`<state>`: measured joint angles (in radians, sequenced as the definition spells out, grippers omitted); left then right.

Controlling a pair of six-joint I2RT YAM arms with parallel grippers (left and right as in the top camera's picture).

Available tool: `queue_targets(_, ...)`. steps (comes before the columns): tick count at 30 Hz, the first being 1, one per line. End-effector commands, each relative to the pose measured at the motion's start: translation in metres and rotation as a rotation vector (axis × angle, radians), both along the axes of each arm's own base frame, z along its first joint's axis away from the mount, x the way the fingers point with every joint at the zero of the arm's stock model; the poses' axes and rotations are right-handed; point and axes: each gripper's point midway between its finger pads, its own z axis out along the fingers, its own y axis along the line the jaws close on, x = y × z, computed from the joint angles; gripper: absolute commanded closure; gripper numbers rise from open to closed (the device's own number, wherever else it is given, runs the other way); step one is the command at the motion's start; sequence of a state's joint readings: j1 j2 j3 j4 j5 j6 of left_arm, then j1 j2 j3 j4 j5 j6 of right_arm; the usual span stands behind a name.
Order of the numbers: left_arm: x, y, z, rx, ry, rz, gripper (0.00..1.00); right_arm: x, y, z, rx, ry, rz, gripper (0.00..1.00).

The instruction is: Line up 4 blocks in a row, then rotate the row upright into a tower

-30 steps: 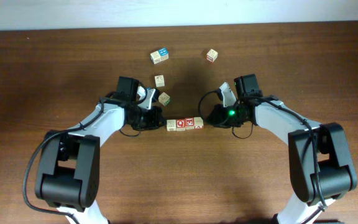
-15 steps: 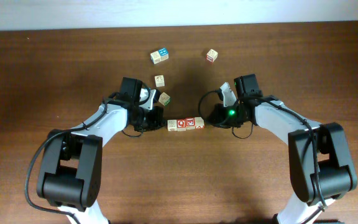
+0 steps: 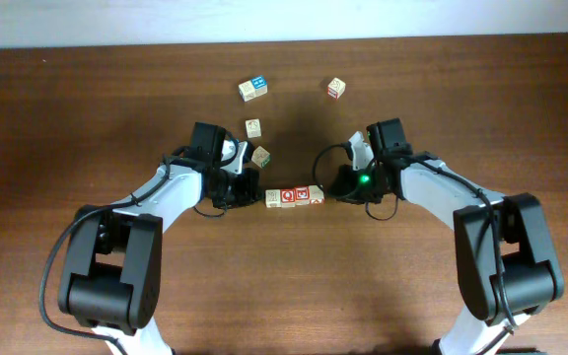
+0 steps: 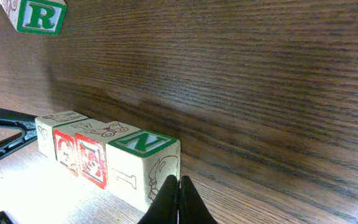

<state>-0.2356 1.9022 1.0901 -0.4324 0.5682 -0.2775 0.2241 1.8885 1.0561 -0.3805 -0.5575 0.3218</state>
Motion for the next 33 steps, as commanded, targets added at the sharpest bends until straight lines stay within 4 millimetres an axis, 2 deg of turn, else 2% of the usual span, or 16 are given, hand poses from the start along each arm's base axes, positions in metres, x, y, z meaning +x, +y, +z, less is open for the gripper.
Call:
queue_targets(1, -0.006, 0.0, -0.008, 0.0, 0.03, 0.002, 1.0, -0.005, 0.002, -0.01, -0.025, 0.021, 0.0, 0.96)
queue_targets(17, -0.006, -0.001, -0.008, -0.006, 0.031, -0.001, 1.0, -0.004, 0.008, -0.013, -0.02, 0.021, 0.002, 0.96)
queue_targets(22, -0.006, -0.001, -0.008, -0.006, 0.031, 0.0, 1.0, -0.007, 0.021, -0.003, 0.055, -0.003, 0.078, 0.96)
queue_targets(27, -0.006, -0.001, -0.008, -0.006, 0.032, 0.0, 1.0, -0.008, 0.022, 0.009, 0.056, -0.033, 0.101, 0.96)
queue_targets(30, -0.006, -0.001, -0.008, -0.006, 0.031, 0.0, 1.0, -0.01, 0.034, 0.018, 0.053, -0.066, 0.133, 0.96)
queue_targets(33, -0.006, -0.001, -0.008, -0.006, 0.032, -0.001, 1.0, -0.009, 0.037, 0.026, 0.056, -0.091, 0.14, 0.96)
